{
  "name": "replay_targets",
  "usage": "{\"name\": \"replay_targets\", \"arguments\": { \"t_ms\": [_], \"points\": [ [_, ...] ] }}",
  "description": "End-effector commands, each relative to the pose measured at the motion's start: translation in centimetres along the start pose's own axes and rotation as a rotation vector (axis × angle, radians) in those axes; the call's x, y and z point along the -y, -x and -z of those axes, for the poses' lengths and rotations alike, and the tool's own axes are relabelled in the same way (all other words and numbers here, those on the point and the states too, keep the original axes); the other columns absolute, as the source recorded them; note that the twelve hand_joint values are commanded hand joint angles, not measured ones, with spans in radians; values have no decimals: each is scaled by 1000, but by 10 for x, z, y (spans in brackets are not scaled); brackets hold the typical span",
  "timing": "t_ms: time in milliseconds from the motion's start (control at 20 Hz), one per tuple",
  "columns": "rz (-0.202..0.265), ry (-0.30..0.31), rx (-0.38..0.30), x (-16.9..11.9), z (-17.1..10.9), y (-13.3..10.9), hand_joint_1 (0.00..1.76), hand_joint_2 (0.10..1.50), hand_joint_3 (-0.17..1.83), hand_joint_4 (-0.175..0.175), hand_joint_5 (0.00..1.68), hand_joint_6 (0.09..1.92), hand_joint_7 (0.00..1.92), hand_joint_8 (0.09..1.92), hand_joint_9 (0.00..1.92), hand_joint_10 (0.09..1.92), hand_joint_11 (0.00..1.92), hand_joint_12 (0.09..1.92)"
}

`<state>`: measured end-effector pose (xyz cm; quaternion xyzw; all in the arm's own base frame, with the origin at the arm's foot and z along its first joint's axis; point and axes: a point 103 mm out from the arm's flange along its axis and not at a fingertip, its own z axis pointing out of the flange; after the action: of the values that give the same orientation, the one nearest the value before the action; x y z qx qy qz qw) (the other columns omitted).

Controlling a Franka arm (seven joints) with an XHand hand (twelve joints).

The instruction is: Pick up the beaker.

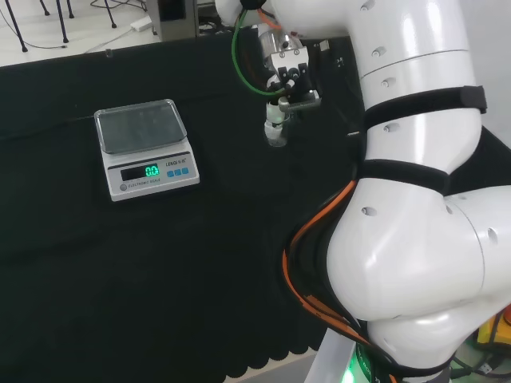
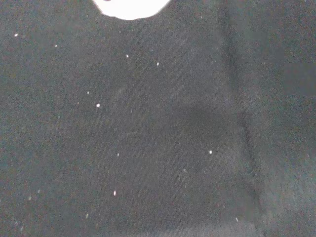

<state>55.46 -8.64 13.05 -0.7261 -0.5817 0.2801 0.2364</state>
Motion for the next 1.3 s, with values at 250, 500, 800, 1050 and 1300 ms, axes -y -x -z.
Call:
{"name": "replay_targets", "arguments": {
  "t_ms": [250,500,800,1050,1300],
  "points": [
    [2,104,-32,-4,5,-6,1237,1176,-175,-130,467,956,316,836,879,773,942,1033],
    [8,90,-21,-1,10,-7,1246,1273,-175,-157,535,1086,432,871,844,908,891,1029],
    [52,21,8,14,26,-7,1252,1309,-175,-164,550,1129,473,917,831,975,863,1048],
    [86,-7,49,42,57,-3,1253,1314,-175,-161,566,1147,502,962,837,1000,859,1059],
    [90,1,68,61,78,2,1253,1317,-175,-158,583,1158,526,991,841,1015,856,1065]
  ]
}}
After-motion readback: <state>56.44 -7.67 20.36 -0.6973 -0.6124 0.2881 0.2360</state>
